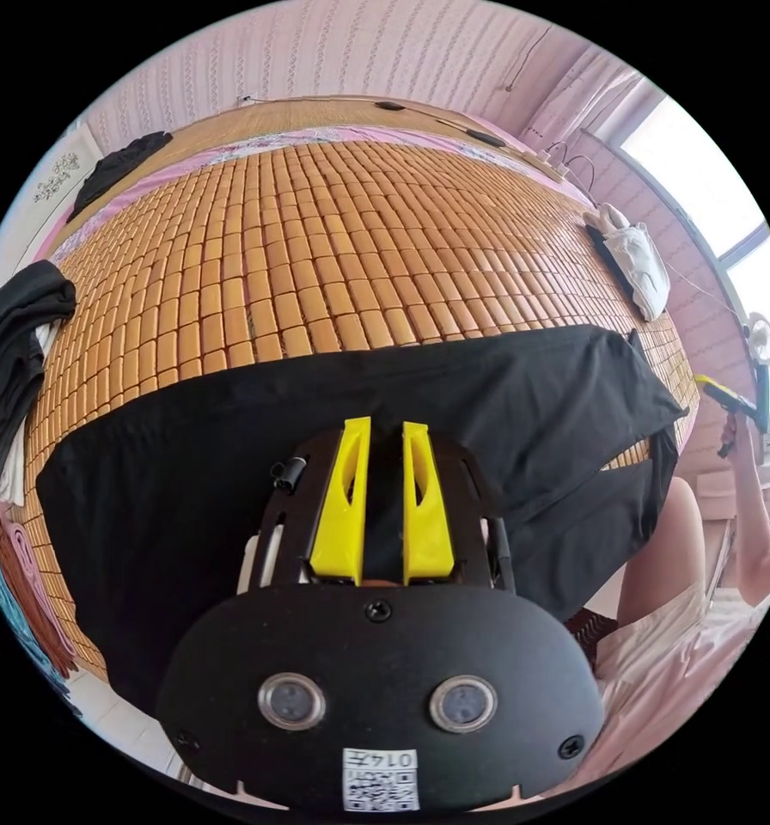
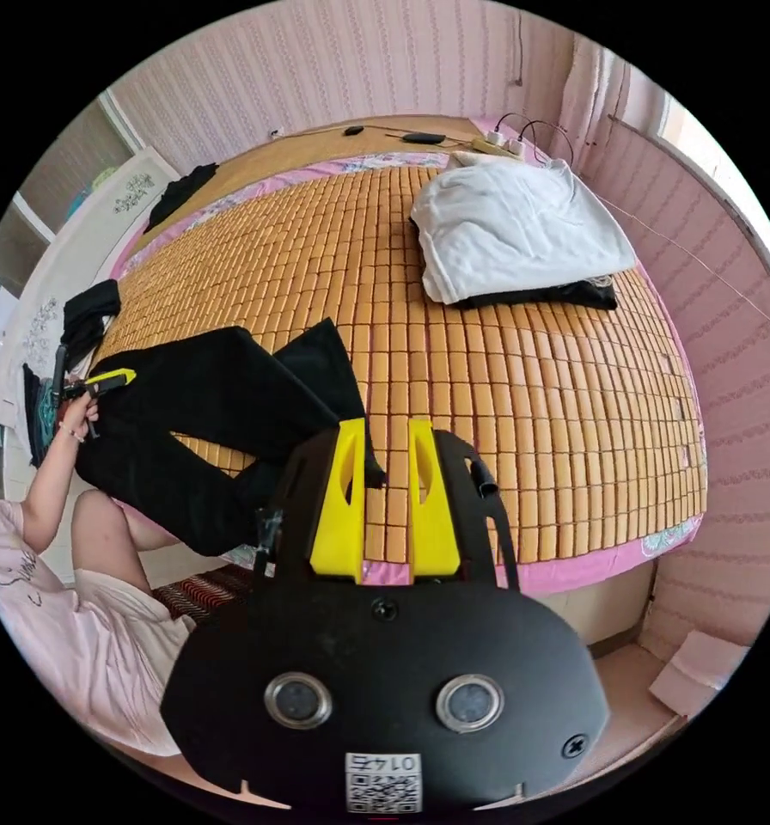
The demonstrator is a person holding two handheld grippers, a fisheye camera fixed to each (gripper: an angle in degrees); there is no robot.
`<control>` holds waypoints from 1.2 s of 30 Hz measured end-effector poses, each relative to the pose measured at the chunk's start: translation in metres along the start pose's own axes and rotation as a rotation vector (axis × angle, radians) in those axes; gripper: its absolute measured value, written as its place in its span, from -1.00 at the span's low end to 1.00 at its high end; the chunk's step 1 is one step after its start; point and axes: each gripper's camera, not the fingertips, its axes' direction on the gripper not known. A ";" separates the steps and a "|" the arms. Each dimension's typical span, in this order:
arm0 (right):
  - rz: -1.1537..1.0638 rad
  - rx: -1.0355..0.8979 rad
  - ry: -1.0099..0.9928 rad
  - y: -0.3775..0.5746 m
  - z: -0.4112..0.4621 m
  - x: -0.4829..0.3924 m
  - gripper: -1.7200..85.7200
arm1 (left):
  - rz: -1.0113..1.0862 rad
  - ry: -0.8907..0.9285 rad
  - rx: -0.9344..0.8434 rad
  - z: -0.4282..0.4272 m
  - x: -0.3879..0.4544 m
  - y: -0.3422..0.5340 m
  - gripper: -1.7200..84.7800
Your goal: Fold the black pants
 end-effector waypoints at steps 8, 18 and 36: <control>-0.120 -0.115 -0.096 -0.066 0.084 -0.009 -0.77 | -0.007 -0.046 0.008 0.004 0.033 -0.004 -0.81; -0.078 0.031 0.137 -0.083 0.053 0.058 -0.96 | 0.012 -0.188 0.001 0.011 0.070 -0.025 -0.94; 0.021 -0.030 -0.213 0.095 0.055 0.110 -0.84 | 0.387 0.230 -0.067 0.012 0.285 0.096 -0.78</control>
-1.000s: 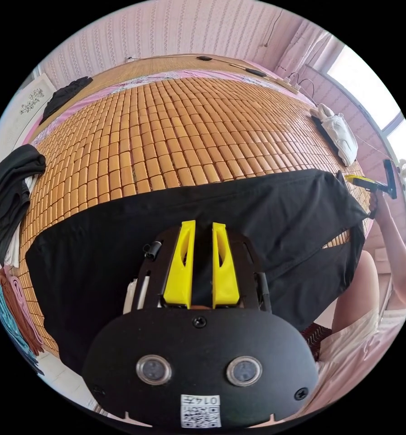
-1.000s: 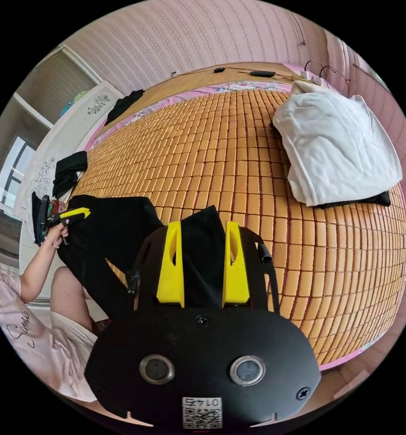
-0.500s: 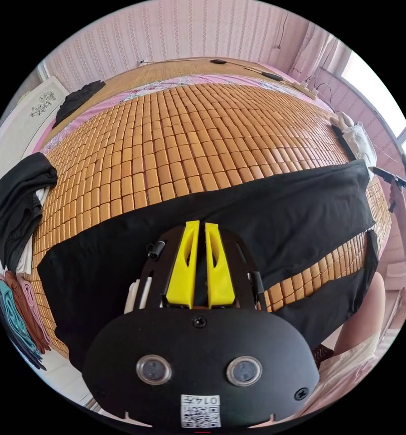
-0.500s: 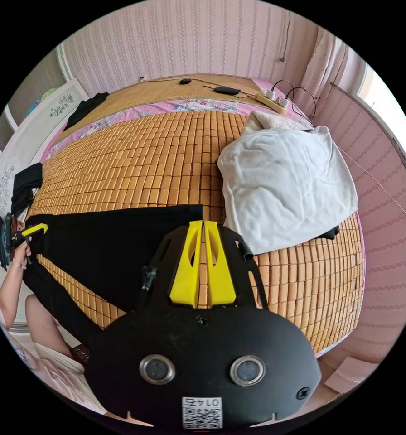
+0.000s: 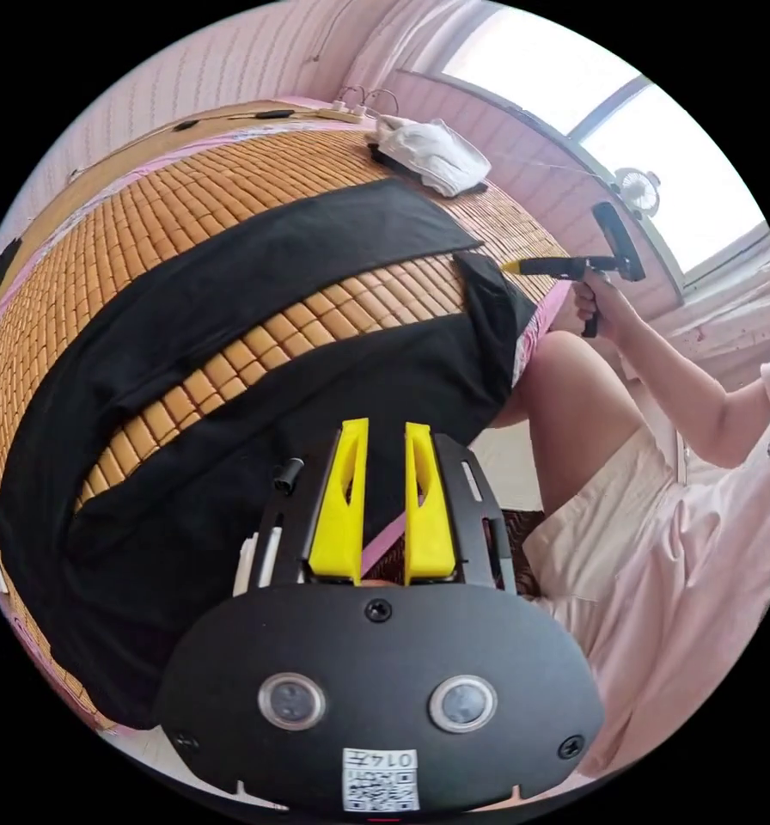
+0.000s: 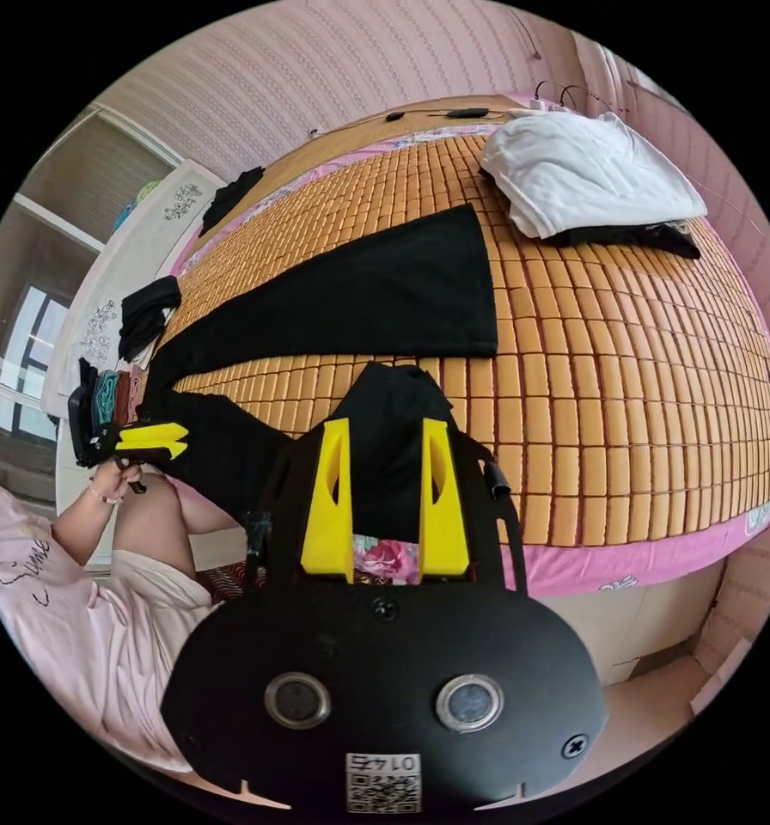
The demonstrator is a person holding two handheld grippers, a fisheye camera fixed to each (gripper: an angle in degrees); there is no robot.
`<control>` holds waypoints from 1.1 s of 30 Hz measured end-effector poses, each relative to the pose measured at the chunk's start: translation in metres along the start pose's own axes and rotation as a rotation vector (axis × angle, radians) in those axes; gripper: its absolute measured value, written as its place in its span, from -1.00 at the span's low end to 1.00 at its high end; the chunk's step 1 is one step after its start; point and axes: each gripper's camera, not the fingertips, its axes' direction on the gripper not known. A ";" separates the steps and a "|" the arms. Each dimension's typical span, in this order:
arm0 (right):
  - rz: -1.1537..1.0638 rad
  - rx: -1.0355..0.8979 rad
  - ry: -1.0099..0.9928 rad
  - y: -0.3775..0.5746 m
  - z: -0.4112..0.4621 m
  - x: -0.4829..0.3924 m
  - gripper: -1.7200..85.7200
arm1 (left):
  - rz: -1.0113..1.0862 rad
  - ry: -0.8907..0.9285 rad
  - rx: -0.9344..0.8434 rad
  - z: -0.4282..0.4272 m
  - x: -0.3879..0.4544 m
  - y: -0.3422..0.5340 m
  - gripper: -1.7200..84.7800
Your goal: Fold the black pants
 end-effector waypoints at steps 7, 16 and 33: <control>0.057 0.061 -0.071 0.015 0.005 0.028 -0.94 | 0.254 -0.289 -0.141 0.060 0.102 -0.013 -0.82; 0.044 -0.071 0.043 0.016 0.028 0.043 -0.82 | 0.239 -0.219 -0.074 0.062 0.144 -0.004 -0.77; 0.104 0.278 -0.150 0.107 -0.060 0.100 -0.93 | 0.282 -0.226 0.157 0.032 0.187 0.017 -0.95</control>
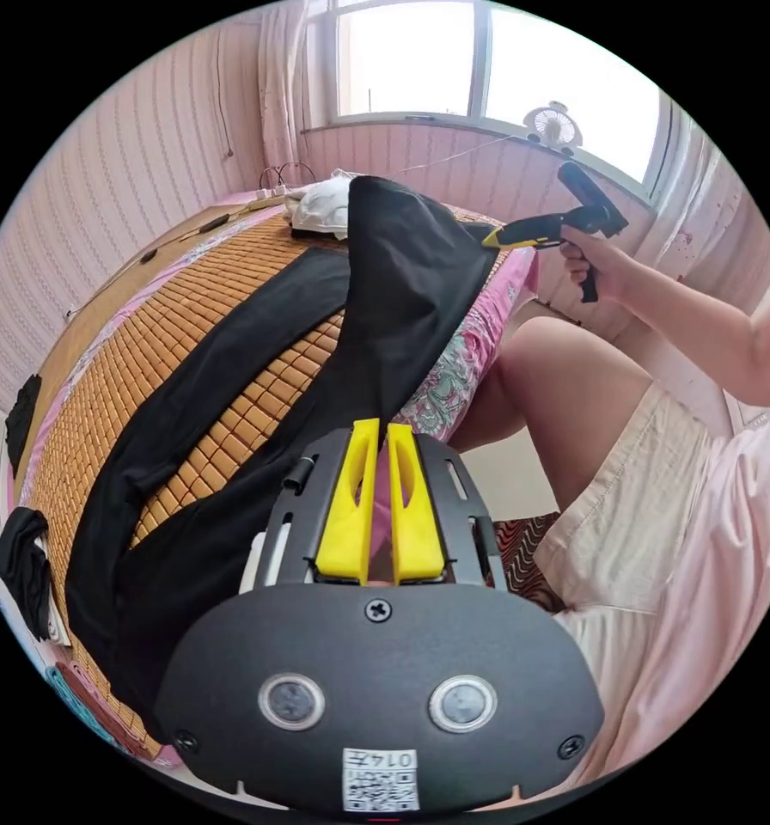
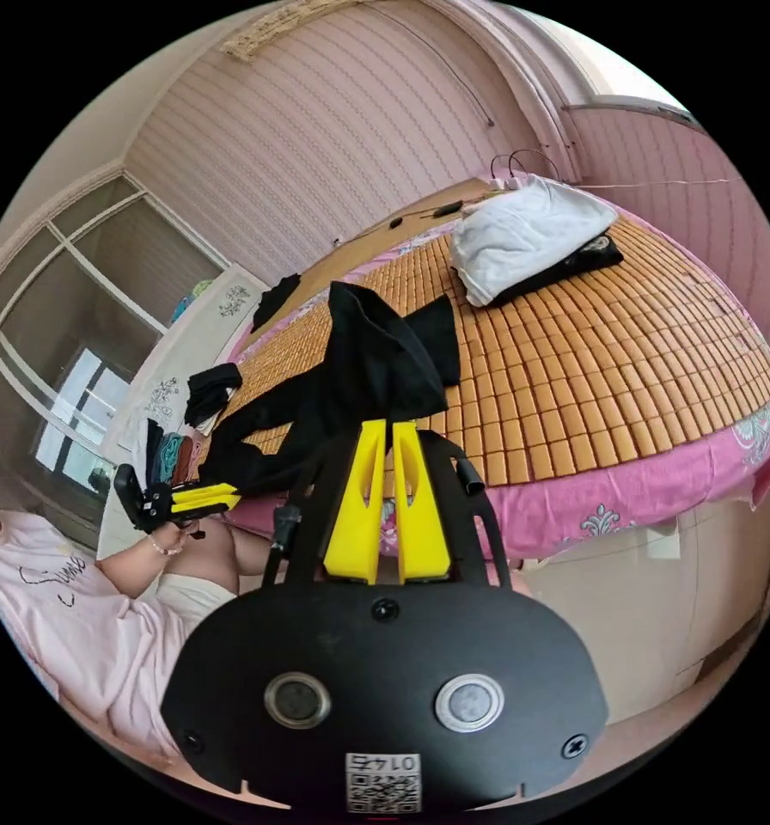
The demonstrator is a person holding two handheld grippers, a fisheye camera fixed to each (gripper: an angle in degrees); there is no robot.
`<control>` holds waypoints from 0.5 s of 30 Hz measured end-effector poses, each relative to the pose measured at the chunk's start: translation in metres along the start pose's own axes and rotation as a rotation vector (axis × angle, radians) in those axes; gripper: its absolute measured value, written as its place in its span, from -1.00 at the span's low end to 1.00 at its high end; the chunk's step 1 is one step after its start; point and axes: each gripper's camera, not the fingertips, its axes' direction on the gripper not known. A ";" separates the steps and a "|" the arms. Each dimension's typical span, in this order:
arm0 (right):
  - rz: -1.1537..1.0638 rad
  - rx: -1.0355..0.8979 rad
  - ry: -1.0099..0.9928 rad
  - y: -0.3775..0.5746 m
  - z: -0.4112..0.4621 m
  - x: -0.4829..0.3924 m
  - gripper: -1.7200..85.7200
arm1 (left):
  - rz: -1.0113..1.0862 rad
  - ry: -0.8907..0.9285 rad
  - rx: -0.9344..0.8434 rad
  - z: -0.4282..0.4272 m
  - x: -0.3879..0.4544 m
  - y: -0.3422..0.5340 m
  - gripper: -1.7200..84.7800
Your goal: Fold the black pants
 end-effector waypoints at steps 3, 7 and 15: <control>0.171 -0.162 0.087 0.020 0.023 0.035 -0.92 | -0.029 0.058 -0.114 0.035 -0.001 0.000 -0.91; 0.173 -0.159 0.273 0.023 0.016 0.035 -0.91 | -0.070 0.123 -0.125 0.040 -0.005 0.003 -0.87; -0.013 -0.141 0.275 -0.027 0.047 0.013 -0.82 | -0.141 0.011 -0.136 0.039 -0.038 -0.002 -0.86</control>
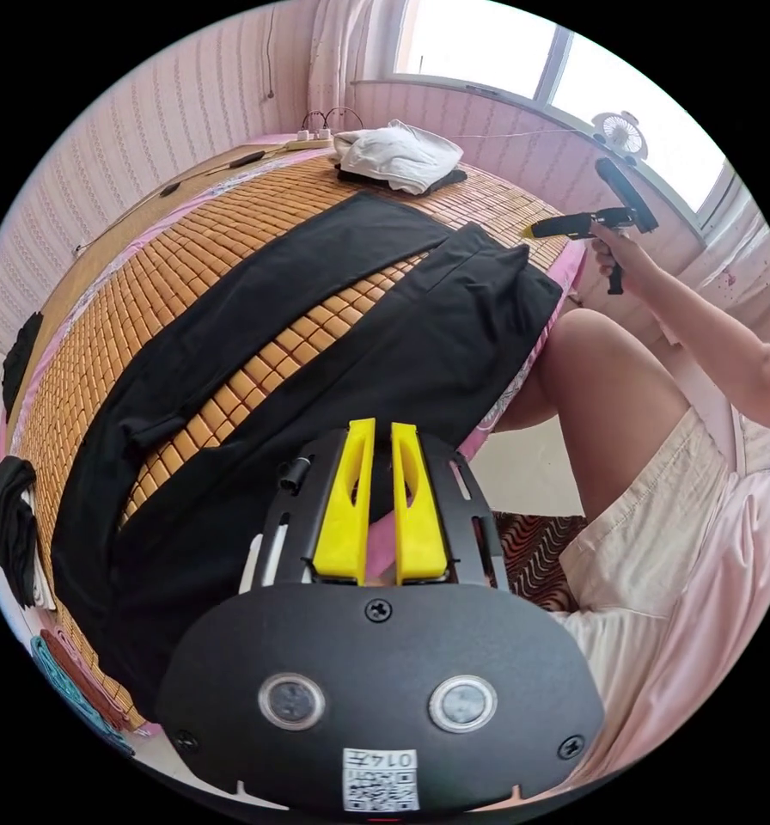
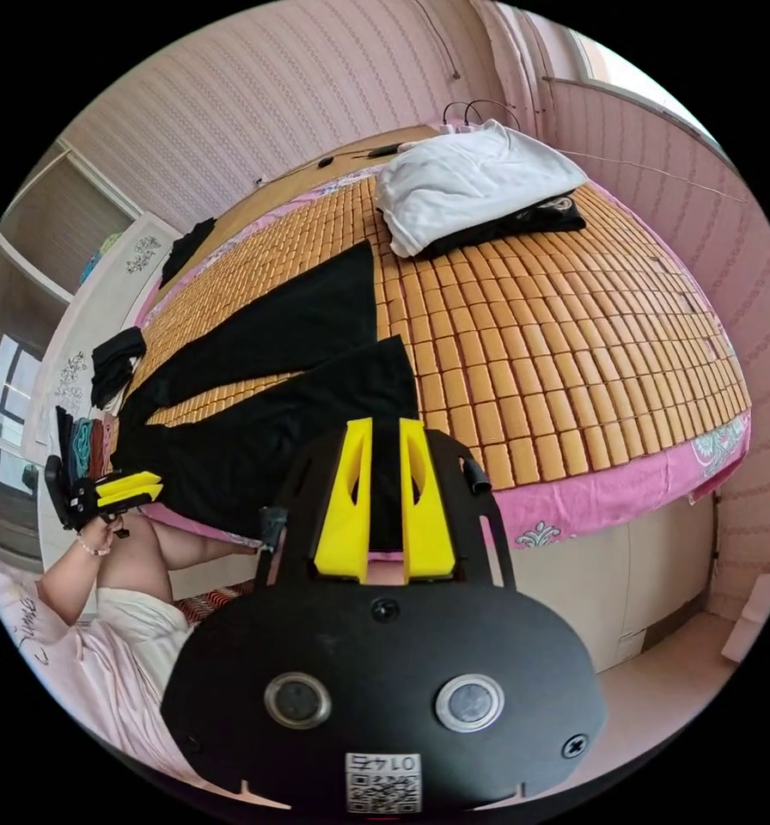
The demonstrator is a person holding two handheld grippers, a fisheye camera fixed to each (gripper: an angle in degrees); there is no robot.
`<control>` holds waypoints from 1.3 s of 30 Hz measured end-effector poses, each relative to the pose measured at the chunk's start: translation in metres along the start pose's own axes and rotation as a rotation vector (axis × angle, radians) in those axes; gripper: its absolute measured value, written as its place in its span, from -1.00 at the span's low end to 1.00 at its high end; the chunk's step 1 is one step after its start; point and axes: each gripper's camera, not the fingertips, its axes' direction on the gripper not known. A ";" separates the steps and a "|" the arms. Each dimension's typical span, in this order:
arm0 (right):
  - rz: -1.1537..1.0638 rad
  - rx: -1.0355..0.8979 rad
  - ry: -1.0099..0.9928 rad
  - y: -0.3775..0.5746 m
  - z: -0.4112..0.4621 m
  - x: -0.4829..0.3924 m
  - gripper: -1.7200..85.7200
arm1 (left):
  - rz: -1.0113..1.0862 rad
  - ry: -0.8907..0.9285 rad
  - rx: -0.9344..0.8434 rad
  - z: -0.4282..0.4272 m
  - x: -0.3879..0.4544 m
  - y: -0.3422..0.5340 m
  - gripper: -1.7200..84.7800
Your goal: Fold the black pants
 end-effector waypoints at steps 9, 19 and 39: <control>-0.063 -0.050 0.107 -0.030 0.040 -0.005 -0.94 | 0.153 0.012 0.013 0.016 0.014 -0.063 -0.81; -0.139 0.117 -0.003 0.008 -0.025 -0.005 -0.91 | 0.393 0.034 0.043 0.032 0.053 -0.130 -0.79; -0.260 0.106 -0.074 0.011 -0.066 -0.021 -0.98 | 0.415 -0.010 0.067 0.012 0.027 -0.131 -0.76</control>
